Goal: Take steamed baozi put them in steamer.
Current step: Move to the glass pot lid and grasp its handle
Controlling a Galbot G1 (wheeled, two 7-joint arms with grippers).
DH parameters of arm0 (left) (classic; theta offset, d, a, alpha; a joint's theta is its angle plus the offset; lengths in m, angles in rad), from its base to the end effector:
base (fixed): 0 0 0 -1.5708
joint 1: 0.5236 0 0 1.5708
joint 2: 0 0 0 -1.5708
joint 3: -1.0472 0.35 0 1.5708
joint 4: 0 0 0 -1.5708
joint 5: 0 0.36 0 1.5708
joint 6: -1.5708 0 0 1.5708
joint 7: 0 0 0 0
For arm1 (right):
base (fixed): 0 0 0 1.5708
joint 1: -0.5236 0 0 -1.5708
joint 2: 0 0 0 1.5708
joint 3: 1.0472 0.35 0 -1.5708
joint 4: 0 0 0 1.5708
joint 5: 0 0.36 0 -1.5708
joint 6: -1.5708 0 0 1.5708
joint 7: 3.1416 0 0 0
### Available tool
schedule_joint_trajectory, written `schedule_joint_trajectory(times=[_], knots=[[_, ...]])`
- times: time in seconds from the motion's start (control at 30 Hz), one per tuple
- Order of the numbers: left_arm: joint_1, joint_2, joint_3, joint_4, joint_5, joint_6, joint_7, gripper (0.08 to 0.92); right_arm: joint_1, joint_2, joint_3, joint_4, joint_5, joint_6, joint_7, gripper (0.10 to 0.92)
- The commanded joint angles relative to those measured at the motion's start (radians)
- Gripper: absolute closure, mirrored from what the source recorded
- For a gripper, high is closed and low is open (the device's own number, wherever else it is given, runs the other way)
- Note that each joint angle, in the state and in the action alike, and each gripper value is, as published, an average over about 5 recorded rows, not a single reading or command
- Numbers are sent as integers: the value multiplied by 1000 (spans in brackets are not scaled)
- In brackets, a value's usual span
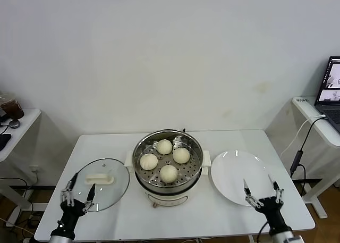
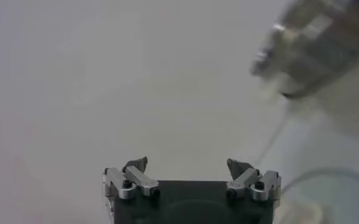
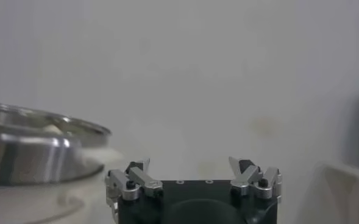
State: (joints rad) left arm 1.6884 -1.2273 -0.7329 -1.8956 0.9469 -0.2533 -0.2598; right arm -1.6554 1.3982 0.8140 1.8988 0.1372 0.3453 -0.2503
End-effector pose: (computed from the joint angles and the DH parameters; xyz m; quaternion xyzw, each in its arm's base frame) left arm 0.1493 0.1459 -0.3579 0.0267 0.7933 0.6061 0.0504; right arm 0.1458 -0.1363 -0.3620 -0.0400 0.9938 -0.0954 0.0406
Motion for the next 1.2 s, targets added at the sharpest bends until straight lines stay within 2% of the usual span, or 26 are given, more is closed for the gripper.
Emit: schedule_joint_trajectory(times=[0.03, 0.53, 1.2], knots=[[-161, 133, 69, 281, 455, -51, -43, 177, -80, 86, 82, -16, 25, -17, -2, 203], [-406, 184, 146, 482, 451, -24, -24, 177, -102, 110, 33, 21, 7, -41, -11, 203], [-549, 171, 207, 629, 449, 7, -7, 177, -112, 113, 29, 23, -18, -34, -20, 203]])
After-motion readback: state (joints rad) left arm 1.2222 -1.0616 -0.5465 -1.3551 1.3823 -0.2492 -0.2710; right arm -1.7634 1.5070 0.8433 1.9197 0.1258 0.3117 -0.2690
